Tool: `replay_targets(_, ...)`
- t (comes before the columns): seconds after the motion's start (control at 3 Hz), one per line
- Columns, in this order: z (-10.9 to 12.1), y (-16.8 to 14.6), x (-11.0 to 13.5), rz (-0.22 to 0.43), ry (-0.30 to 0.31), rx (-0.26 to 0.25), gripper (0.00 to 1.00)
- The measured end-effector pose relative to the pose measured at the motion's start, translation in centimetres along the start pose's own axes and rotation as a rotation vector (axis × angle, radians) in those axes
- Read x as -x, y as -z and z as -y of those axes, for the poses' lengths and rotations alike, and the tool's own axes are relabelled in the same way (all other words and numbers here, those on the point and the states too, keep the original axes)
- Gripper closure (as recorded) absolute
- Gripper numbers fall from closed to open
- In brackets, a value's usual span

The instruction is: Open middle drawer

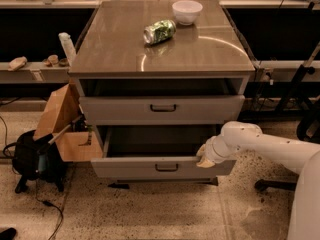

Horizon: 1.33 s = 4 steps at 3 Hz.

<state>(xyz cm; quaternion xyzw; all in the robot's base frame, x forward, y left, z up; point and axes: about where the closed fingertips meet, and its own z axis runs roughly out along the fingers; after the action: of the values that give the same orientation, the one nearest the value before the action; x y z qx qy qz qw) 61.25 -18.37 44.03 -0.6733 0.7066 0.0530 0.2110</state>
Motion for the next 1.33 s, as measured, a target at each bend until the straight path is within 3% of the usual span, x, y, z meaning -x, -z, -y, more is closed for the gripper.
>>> replay_targets(0.33, -0.57, 0.61, 0.14, 0.010, 0.003, -0.001, 0.87)
replay_targets(1.33, -0.80, 1.20, 0.43, 0.014, 0.007, -0.002, 0.18)
